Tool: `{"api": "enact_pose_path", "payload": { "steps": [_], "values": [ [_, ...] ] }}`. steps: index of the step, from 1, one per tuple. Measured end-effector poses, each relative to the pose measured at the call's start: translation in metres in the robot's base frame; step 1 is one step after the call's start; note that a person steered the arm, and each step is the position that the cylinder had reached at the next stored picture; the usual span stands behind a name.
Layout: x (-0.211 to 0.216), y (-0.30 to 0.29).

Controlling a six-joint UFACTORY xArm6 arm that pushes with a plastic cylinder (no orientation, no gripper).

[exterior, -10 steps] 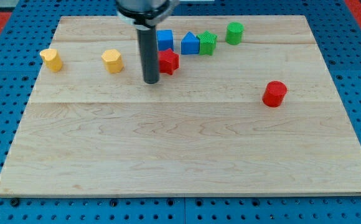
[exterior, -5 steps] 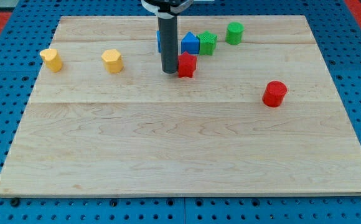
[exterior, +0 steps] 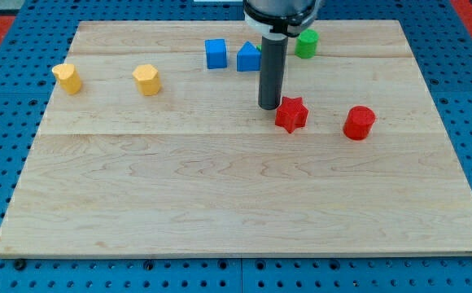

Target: Push the red star to the parallel left side of the red circle

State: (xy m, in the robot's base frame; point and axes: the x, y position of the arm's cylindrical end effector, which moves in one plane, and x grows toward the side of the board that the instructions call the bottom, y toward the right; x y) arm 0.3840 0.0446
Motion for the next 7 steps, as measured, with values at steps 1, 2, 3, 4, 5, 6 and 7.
{"api": "enact_pose_path", "payload": {
  "steps": [1,2,3,4,5,6,7],
  "values": [
    [-0.001,0.003],
    [0.003,0.020],
    [0.010,0.021],
    [0.021,0.021],
    [0.019,0.009],
    [-0.027,-0.031],
    [-0.067,-0.055]
  ]
}}
